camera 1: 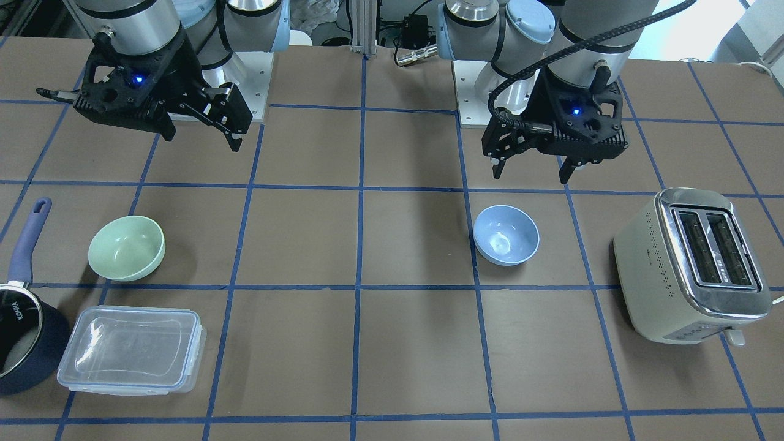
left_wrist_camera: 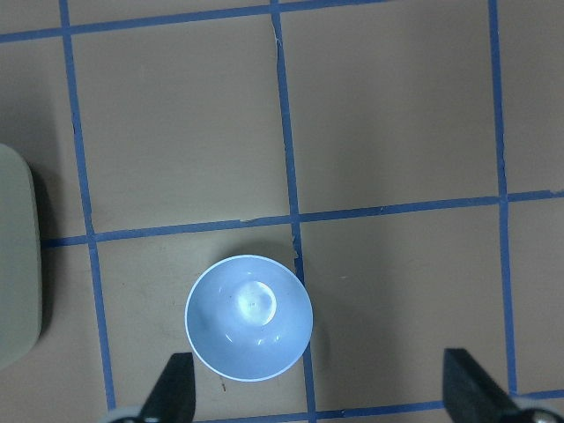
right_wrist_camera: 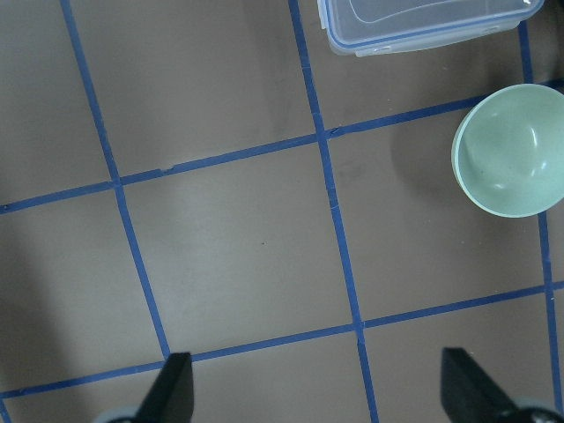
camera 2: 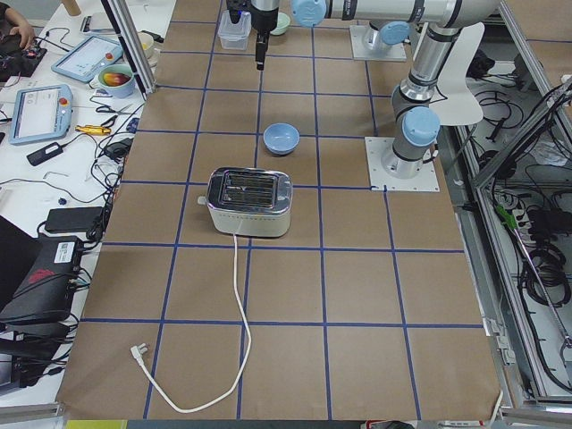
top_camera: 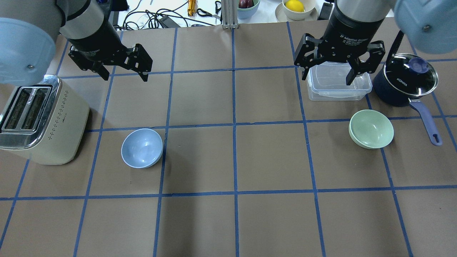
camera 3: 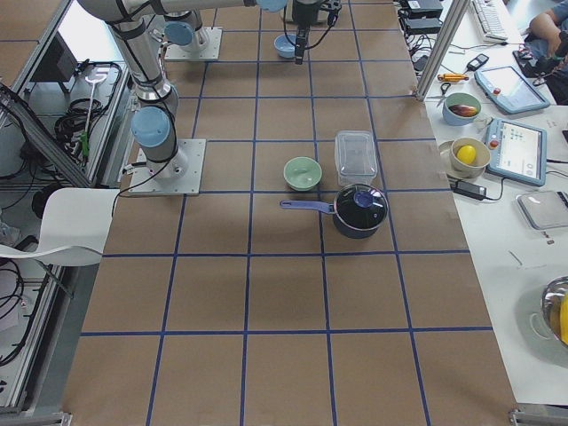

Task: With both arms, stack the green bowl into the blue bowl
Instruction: 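Lower the left gripper onto the rim of the light blue bowl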

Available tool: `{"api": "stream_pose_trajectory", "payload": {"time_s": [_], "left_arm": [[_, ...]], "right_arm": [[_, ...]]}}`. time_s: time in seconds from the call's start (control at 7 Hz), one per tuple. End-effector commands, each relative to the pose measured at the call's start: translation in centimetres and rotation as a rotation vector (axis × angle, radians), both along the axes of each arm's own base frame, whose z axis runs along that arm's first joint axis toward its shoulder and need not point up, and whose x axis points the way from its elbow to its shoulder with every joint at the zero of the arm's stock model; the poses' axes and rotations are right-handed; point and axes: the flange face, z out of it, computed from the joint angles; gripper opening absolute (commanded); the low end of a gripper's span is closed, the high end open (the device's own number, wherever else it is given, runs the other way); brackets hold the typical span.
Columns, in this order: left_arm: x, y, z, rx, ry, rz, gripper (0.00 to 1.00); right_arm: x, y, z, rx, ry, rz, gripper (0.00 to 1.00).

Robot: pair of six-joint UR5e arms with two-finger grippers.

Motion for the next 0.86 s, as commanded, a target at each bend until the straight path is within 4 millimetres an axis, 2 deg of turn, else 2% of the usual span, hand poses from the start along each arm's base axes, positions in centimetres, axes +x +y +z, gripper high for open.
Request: {"api": "stream_pose_trajectory", "payload": {"time_s": [0.0, 0.14, 0.29, 0.43, 0.57, 0.71], "left_arm": [[0.0, 0.1, -0.1, 0.006, 0.000, 0.001, 1.00], [-0.3, 0.3, -0.8, 0.026, 0.002, -0.005, 1.00], [-0.8, 1.6, -4.7, 0.096, 0.000, -0.015, 1.00], [-0.4, 4.1, -8.0, 0.162, -0.032, -0.017, 1.00], [-0.4, 6.4, -13.3, 0.254, -0.036, -0.011, 1.00], [-0.5, 6.4, -18.9, 0.143, -0.024, -0.011, 1.00]], "right_arm": [[0.1, -0.1, -0.1, -0.001, -0.004, 0.040, 1.00], [0.1, -0.2, 0.0, -0.013, -0.008, 0.044, 1.00], [0.2, -0.5, -0.1, -0.021, -0.011, 0.045, 1.00], [0.2, -0.6, 0.1, -0.029, -0.012, 0.045, 1.00], [0.2, -1.1, 0.4, -0.083, -0.017, 0.045, 1.00], [0.3, -1.2, 0.3, -0.090, -0.018, 0.045, 1.00]]}}
